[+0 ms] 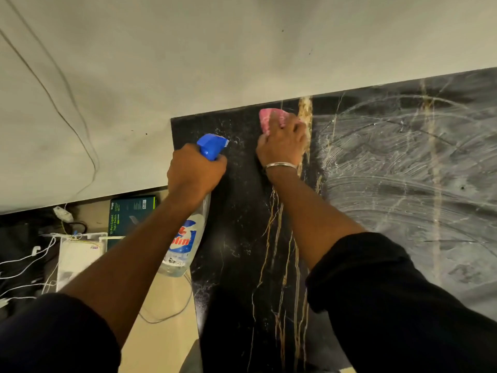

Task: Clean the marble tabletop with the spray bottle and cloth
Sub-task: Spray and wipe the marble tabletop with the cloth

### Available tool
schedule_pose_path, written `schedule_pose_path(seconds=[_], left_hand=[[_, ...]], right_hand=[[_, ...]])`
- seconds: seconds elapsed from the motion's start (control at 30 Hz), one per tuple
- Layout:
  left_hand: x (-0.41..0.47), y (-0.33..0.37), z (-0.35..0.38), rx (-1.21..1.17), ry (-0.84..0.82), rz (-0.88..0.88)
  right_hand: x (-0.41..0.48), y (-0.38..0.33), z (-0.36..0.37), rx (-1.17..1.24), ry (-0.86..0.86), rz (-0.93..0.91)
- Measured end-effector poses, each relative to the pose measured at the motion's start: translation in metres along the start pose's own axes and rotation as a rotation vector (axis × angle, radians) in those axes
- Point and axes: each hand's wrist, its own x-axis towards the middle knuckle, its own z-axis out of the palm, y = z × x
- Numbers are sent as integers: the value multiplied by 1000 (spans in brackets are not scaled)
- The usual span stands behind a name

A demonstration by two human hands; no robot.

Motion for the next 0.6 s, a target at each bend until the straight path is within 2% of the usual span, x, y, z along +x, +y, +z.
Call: schedule_pose_path(seconds=[0.1,0.2,0.27,0.37,0.5,0.57,0.6], left_hand=[[1,4,0,3,37,-23],[1,9,0,16,52,-41],[1,10,2,5,49,-21],[-2,10,8,0,47,0],[-8,15,18,8,70,-3],[-13,21,24,18,79,-5],[-16,25,28,26,81,-4]], right_hand=[[-5,-27,3,-7,-62,-333],[6,-15,-1,-43,-81,-463],[18,11,-3,-54,-54,-383],[39,53,-8,-23,4,-150],[43,49,-5,-48,19,58],[36,36,-4,-24,2,54],[33,31,-5,-11,-19,-25]])
